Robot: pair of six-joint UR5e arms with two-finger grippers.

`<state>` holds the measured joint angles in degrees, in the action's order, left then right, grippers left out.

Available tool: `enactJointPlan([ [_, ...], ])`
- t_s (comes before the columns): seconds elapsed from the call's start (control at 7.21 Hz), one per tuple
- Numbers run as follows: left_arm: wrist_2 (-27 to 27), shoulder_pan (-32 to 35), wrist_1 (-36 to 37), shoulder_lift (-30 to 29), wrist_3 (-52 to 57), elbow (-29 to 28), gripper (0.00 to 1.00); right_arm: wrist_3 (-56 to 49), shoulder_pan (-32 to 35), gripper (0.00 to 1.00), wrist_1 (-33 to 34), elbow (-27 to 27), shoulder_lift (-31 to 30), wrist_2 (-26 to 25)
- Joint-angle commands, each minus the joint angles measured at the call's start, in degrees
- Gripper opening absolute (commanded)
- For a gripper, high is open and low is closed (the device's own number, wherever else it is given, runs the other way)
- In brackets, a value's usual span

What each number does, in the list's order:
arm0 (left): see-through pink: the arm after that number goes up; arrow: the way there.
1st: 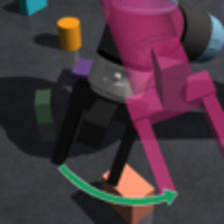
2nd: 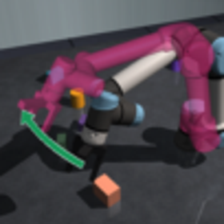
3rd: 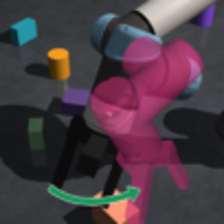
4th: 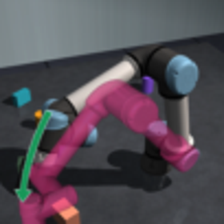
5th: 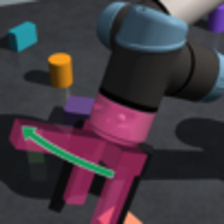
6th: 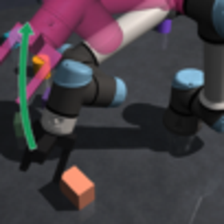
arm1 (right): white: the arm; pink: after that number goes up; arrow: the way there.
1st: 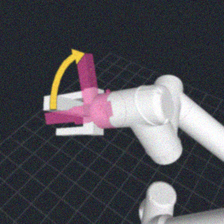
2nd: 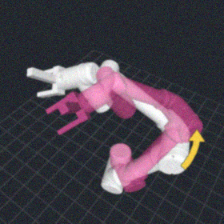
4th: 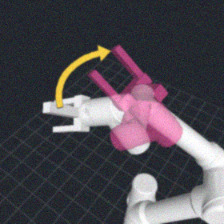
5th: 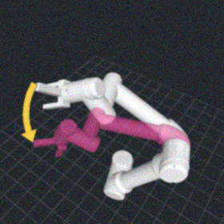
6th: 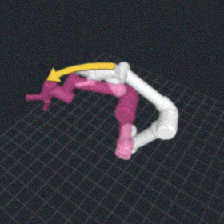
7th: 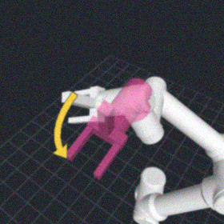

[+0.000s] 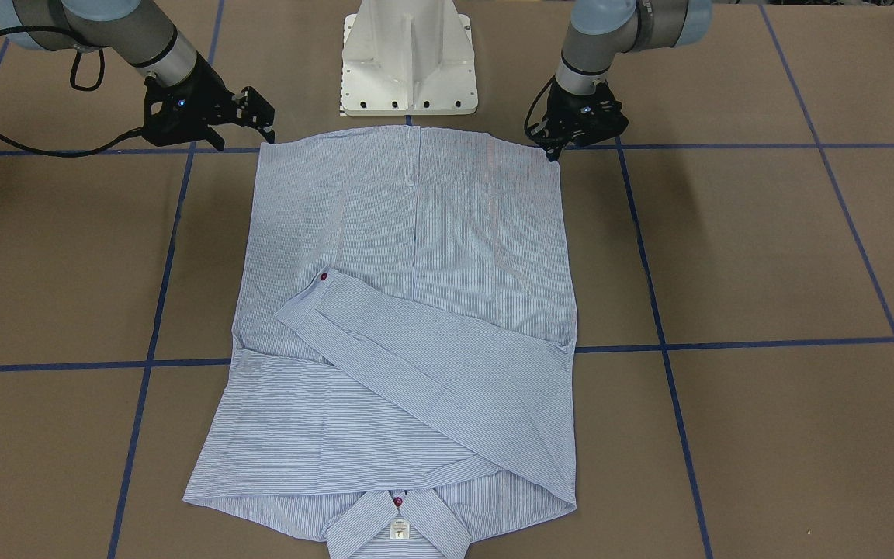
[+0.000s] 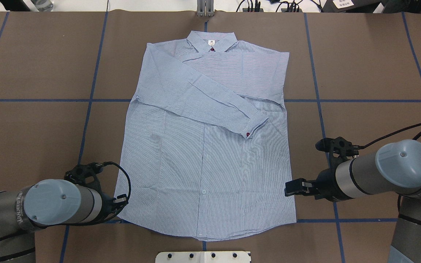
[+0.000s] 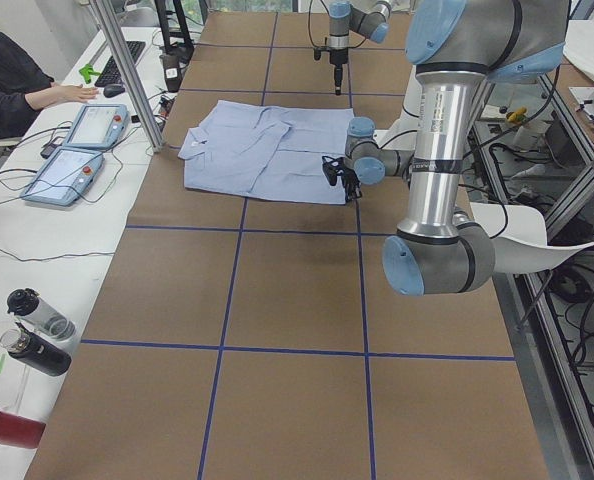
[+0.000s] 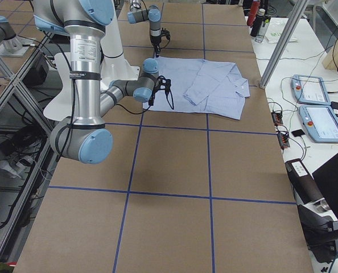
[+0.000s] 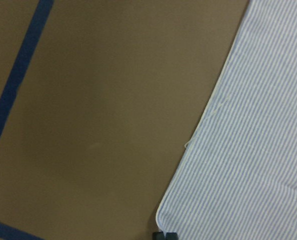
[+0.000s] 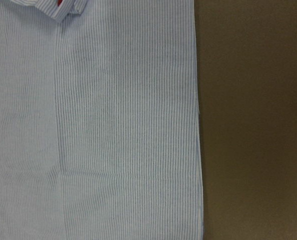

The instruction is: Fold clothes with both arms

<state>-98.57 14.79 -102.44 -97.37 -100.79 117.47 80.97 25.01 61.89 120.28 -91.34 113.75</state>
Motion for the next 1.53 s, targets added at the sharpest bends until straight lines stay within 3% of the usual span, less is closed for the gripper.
enactJointPlan([
  [0.0, -0.1, 0.3, 0.0, 0.2, 0.1, 3.3, 0.0, 2.6, 0.0, 1.0, 0.2, -0.3, -0.9, -0.8],
  [0.55, 0.0, 0.0, -0.1, -0.2, 0.2, 3.9, 0.0, 9.9, -7.2, 0.99, 5.9, -2.4, 0.3, -7.7],
  [1.11, 0.2, 0.1, -0.1, -0.7, 0.2, 4.0, 0.0, 11.4, -11.9, 0.99, 8.6, -5.2, 4.1, -8.3],
  [1.39, 0.2, 0.2, -0.1, -0.8, 0.3, 3.9, 0.0, 11.5, -11.8, 0.9, 8.7, -5.1, 4.2, -8.4],
])
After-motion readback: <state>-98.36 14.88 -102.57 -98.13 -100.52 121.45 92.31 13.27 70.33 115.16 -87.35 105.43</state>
